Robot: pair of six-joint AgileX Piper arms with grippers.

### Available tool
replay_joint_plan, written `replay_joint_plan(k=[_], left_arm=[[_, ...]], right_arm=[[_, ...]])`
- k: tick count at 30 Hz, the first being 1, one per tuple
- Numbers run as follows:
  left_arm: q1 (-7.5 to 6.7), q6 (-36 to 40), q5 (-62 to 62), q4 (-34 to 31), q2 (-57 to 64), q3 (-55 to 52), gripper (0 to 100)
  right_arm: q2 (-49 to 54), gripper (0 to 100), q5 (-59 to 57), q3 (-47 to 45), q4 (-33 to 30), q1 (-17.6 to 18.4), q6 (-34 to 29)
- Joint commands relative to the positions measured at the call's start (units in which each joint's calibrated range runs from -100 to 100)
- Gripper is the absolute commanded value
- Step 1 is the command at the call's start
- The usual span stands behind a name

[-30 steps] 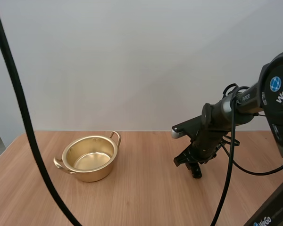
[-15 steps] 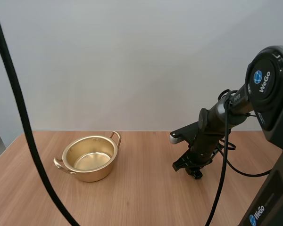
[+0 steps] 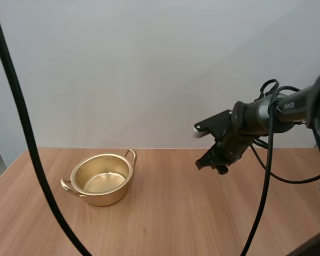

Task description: Open the pot, put the car inside, and close it

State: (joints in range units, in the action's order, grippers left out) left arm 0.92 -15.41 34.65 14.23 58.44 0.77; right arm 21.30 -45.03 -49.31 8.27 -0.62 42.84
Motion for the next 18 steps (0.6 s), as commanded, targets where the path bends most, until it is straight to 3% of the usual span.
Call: replay_joint_plan(k=[1,4,8,18], left_arm=[[-0.02,0.0,-0.1,0.1,-0.1,0.1,0],[-0.02,0.0,0.1,0.1,-0.1,0.4,0],[-0.02,0.0,3.2,0.1,-0.1,2.4,0],[-0.02,-0.4,12.7,0.1,-0.1,8.8,0]], right_arm=[[5.4,0,-3.8,2.9,7.9,0.9,8.9],[8.3,0,-10.8,7.4,14.5,3.4,13.9],[9.1,0,-15.7,12.3,20.3,8.2,16.1],[3.3,0,-8.8,17.0,22.2,21.1,16.1]])
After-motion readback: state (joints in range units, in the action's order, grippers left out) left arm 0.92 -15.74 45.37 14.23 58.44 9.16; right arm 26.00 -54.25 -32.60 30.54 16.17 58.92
